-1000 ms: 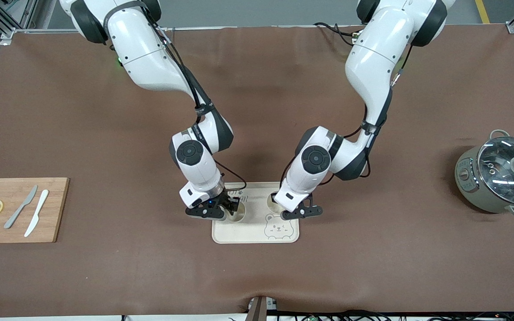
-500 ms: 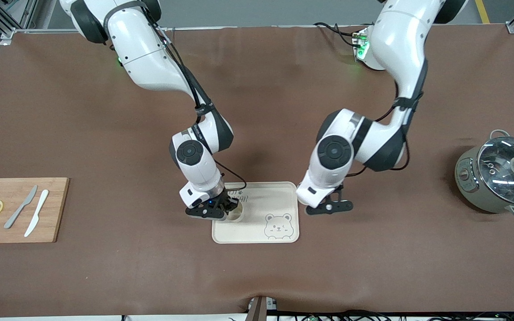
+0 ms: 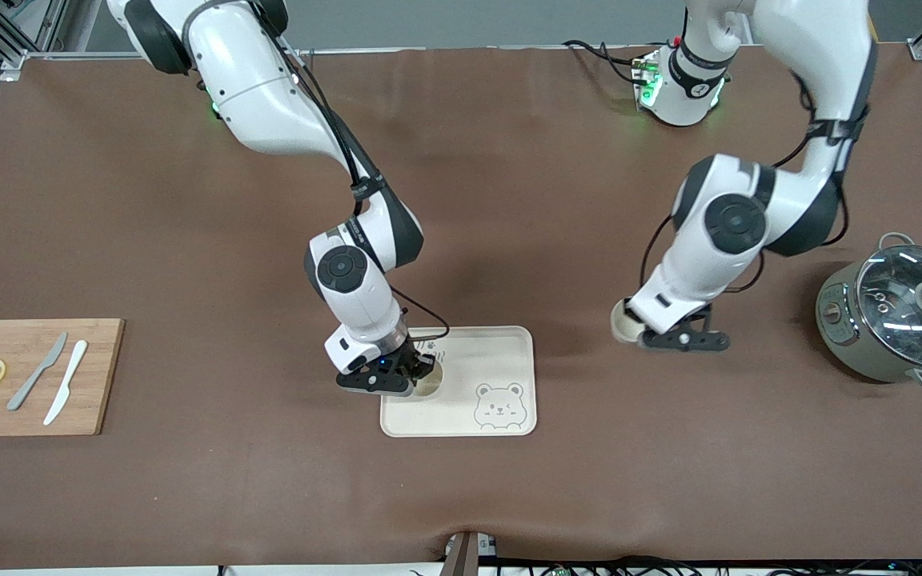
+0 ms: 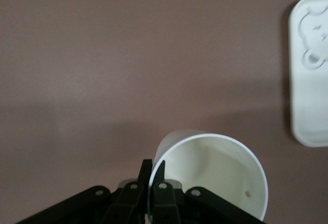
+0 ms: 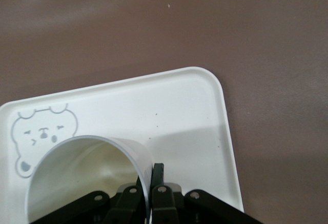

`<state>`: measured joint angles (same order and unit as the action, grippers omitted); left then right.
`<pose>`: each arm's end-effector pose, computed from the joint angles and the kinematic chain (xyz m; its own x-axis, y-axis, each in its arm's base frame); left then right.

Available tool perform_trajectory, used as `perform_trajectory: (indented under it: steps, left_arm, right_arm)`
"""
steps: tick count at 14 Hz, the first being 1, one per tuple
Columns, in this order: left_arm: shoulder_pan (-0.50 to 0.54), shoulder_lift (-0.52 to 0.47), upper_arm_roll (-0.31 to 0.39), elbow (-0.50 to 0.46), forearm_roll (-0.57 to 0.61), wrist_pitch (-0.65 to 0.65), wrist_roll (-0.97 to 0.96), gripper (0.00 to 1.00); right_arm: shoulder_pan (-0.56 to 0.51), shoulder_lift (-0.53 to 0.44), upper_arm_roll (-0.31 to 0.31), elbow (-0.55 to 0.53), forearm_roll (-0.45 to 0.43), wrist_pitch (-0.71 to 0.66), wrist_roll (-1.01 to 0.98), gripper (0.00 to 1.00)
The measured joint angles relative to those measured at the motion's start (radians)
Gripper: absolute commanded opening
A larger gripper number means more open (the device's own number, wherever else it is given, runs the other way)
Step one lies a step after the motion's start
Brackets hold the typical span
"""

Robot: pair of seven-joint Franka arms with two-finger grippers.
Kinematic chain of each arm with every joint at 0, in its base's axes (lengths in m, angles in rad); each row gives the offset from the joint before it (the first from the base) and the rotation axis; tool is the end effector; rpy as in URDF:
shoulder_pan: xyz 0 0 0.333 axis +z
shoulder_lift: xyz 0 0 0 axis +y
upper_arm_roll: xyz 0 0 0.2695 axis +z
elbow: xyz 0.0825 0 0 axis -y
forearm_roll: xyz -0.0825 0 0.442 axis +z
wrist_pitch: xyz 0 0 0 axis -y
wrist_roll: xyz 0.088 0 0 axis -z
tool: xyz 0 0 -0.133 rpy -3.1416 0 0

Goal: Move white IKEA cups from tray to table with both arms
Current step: 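Lift the cups off the tray with both grippers, then carry the cups apart with both grippers, toward the board and pot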

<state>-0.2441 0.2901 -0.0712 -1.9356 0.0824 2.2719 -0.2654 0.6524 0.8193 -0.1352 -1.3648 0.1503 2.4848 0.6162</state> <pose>0.6202 -0.1985 0.2356 0.9935 -0.0987 0.0564 -0.0970 -0.9948 -0.0313 0.6739 0.4057 0.1731 0.9584 -0.1646 0.2333 -0.1195 -0.9734 -0.1957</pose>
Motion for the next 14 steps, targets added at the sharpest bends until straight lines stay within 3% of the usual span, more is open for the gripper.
perform_trajectory:
  steps: [5, 8, 14]
  left_arm:
    - [0.152, -0.124, -0.051, -0.193, -0.144, 0.022, 0.273, 0.0]
    - [0.173, -0.132, -0.053, -0.266, -0.166, 0.083, 0.332, 0.0]
    - [0.189, -0.154, -0.057, -0.472, -0.167, 0.307, 0.362, 0.0]
  right_arm:
    - [-0.008, -0.223, -0.012, 0.014, 0.0, -0.348, -0.031, 0.0]
    - [-0.09, -0.351, -0.024, 0.001, 0.0, -0.557, -0.232, 0.0]
    - [-0.368, -0.457, -0.028, -0.089, 0.0, -0.663, -0.709, 0.0]
